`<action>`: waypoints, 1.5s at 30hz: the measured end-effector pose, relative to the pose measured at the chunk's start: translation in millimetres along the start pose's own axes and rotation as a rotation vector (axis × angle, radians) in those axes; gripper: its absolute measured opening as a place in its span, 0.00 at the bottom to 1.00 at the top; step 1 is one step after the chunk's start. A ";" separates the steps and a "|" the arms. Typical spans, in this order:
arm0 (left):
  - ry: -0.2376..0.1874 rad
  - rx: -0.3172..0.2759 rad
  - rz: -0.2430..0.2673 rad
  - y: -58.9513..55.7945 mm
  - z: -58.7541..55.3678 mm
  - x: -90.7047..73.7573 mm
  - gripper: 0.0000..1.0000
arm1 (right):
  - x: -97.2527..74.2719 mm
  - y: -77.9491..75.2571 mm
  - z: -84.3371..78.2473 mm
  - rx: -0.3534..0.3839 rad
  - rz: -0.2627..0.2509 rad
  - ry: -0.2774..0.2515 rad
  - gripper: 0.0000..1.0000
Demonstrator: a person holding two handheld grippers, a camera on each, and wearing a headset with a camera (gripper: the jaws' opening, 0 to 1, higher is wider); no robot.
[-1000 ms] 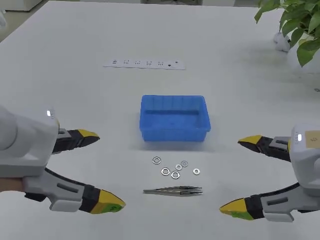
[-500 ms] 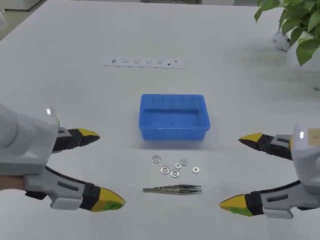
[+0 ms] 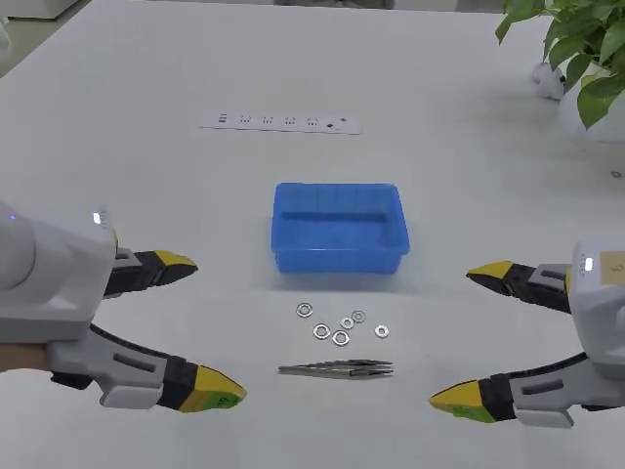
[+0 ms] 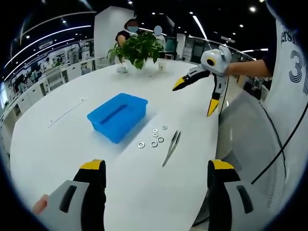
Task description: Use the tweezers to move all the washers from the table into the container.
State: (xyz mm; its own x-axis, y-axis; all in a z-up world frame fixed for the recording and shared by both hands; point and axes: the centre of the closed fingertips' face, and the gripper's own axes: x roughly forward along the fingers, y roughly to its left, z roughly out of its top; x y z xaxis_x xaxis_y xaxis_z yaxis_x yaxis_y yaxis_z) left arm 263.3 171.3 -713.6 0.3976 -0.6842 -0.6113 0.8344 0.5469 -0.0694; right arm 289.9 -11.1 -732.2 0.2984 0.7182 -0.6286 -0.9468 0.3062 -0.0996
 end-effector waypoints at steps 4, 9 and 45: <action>0.011 -0.009 -0.002 0.1 -3.1 0.3 0.92 | 0.6 0.8 0.2 0.001 0.005 0.001 0.83; 0.002 0.003 0.008 2.9 -0.9 1.8 0.92 | 0.9 0.3 -0.5 -0.002 0.006 0.005 0.83; -0.004 0.002 -0.080 -7.9 -17.5 55.5 0.59 | 47.4 9.0 2.1 -0.052 0.098 0.031 0.43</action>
State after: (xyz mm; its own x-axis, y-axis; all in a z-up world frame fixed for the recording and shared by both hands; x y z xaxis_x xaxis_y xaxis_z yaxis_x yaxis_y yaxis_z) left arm 272.1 137.5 -760.8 0.3310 -0.7275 -0.6009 0.8642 0.4895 -0.1165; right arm 295.7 27.0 -761.3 0.2012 0.7228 -0.6611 -0.9764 0.2019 -0.0763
